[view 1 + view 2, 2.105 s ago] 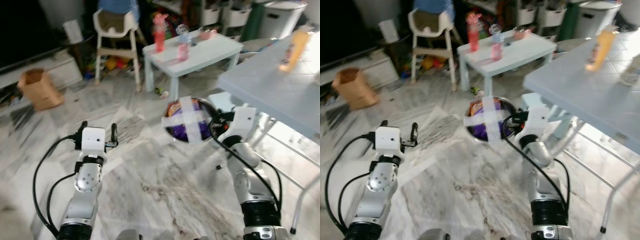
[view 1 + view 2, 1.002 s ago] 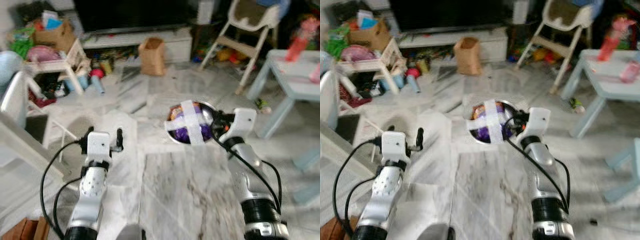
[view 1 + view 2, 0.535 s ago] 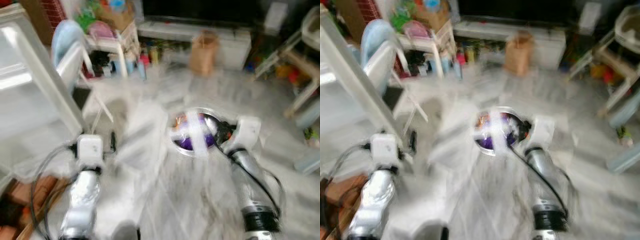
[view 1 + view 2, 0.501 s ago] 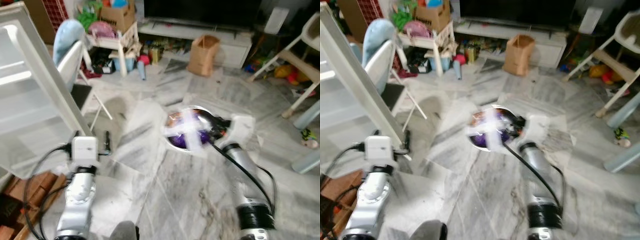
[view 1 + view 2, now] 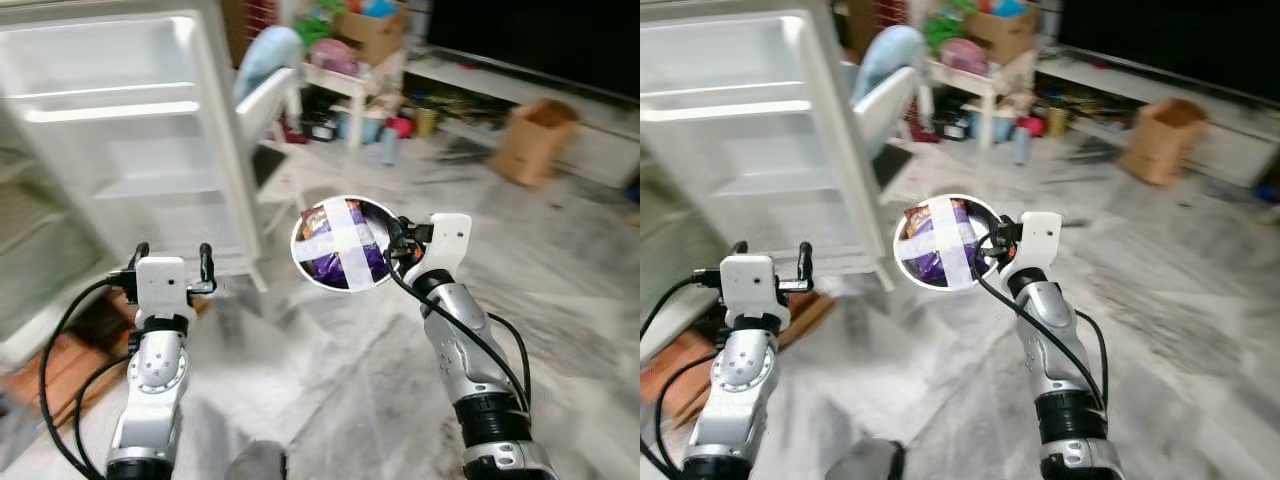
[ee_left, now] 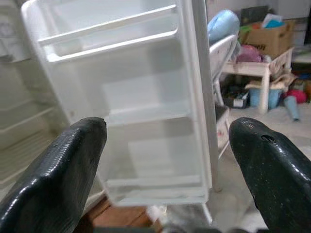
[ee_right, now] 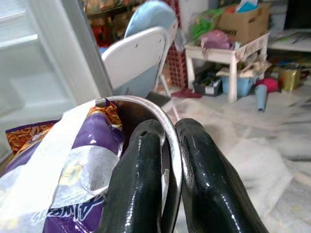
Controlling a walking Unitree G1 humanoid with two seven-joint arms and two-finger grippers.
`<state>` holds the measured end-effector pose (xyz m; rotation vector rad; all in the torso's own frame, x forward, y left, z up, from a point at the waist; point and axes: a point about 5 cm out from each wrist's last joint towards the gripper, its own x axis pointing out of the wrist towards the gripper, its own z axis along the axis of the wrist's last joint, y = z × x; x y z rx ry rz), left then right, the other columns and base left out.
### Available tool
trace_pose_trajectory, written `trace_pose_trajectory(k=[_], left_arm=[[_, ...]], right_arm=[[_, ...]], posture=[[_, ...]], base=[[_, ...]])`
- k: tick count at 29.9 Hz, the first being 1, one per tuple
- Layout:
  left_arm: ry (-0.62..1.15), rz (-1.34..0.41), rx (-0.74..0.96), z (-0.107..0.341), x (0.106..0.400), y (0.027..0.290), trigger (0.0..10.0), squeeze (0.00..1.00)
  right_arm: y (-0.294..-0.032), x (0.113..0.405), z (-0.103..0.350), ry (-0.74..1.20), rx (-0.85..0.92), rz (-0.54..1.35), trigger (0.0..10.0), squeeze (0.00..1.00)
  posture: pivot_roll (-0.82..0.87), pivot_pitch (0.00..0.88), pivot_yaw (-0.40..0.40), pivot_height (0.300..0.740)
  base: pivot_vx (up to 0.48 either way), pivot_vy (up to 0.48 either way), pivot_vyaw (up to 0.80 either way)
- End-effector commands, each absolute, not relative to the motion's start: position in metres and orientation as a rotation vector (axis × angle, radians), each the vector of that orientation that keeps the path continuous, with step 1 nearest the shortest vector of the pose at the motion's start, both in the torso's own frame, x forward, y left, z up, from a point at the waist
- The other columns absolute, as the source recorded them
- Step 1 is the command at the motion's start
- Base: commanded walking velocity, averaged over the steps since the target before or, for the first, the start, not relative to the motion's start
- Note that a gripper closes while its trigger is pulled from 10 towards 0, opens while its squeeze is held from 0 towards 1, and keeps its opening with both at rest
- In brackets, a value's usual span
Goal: Restocking fridge
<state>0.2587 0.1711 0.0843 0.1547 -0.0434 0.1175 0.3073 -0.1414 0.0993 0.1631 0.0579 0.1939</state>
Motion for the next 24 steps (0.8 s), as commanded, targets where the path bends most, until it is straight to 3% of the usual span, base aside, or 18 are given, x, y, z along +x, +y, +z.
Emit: trace_pose_trajectory(k=[1, 9, 24], left_arm=[[-0.017, 0.11, 0.171, 0.081, 0.257, 0.174, 10.0, 0.0], [0.029, 0.085, 0.102, 0.075, 0.253, 0.173, 10.0, 0.0], [0.014, 0.04, 0.108, 0.08, 0.257, 0.168, 10.0, 0.0]], right_arm=[[-0.144, 0.309, 0.112, -0.002, 0.161, 0.184, 10.0, 0.0], [-0.159, 0.304, 0.103, 0.021, 0.167, 0.126, 10.0, 0.0], [-0.149, 0.306, 0.104, 0.018, 0.181, 0.146, 10.0, 0.0]], posture=[[0.09, 0.03, 0.027, 0.74], [0.09, 0.015, 0.019, 0.74], [0.09, 0.025, 0.018, 0.74]], base=[[0.0, 0.0, 0.79], [0.0, 0.0, 0.79], [0.0, 0.034, 0.79]])
